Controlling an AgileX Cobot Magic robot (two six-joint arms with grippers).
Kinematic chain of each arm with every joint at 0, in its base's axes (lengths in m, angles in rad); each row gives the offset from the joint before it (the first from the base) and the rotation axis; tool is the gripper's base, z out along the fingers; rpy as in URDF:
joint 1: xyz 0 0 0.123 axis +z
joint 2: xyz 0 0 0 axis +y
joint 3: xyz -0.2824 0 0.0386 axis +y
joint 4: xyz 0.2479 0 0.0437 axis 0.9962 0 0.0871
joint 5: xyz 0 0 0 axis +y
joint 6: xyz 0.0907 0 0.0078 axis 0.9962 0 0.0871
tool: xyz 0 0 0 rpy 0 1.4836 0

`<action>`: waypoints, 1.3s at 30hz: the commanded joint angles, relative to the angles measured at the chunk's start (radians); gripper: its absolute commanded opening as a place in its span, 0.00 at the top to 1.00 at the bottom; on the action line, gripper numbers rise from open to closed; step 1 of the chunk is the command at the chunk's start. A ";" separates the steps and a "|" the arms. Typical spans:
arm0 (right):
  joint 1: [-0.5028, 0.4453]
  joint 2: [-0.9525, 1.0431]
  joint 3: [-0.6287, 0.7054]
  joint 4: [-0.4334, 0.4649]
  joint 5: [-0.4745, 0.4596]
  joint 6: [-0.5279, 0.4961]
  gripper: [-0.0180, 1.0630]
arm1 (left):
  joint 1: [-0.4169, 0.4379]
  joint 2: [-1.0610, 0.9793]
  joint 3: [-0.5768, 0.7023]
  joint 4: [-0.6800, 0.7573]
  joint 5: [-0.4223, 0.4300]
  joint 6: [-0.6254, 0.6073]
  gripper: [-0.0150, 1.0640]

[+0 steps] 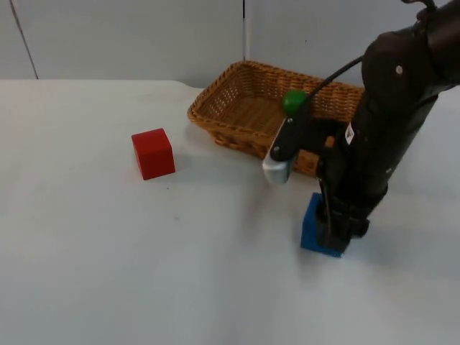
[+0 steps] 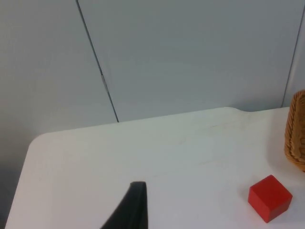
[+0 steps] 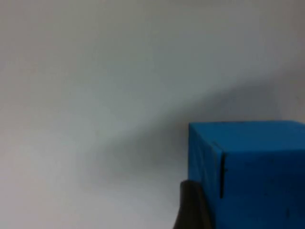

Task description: Place all geometric objects except the red cube into the basket.

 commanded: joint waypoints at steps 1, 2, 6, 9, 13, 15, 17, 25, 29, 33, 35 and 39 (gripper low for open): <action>-0.006 -0.040 -0.007 -0.013 -0.034 0.032 0.98 | 0.004 0.002 0.004 0.008 -0.022 -0.008 0.03; -0.001 -0.070 -0.011 -0.006 -0.040 0.032 0.98 | 0.004 0.002 0.004 0.008 -0.022 -0.008 0.03; 0.011 -0.204 -0.093 0.077 -0.023 0.046 0.98 | 0.004 0.002 0.004 0.008 -0.024 -0.008 0.03; 0.002 -0.303 -0.180 0.129 -0.094 0.131 0.98 | 0.004 0.002 0.004 0.008 -0.037 -0.008 0.03; -0.040 -0.331 -0.260 0.031 -0.154 0.383 0.98 | 0.004 0.002 0.004 0.008 -0.046 -0.008 0.03; -0.055 -0.331 -0.282 -0.023 -0.147 0.485 0.98 | 0.004 0.002 0.004 0.008 -0.046 -0.008 0.03; -0.097 -0.327 -0.288 -0.157 -0.118 0.647 0.98 | 0.004 0.002 0.004 0.010 -0.045 -0.008 0.03; -0.166 -0.174 -0.288 -0.227 -0.036 0.704 0.98 | 0.004 0.002 0.004 0.012 -0.045 -0.008 0.03; -0.166 -0.051 -0.288 -0.230 -0.045 0.704 0.98 | 0.004 0.002 0.004 0.012 -0.045 -0.008 0.03; -0.168 0.021 -0.288 -0.232 -0.069 0.711 0.98 | 0.004 0.002 0.004 0.012 -0.045 -0.008 0.03; -0.168 0.049 -0.288 -0.232 -0.093 0.711 0.98 | 0.004 0.002 0.004 0.008 -0.038 -0.012 0.03; -0.168 0.071 -0.293 -0.232 -0.137 0.711 0.98 | 0.004 0.002 0.004 0.008 -0.035 -0.016 0.03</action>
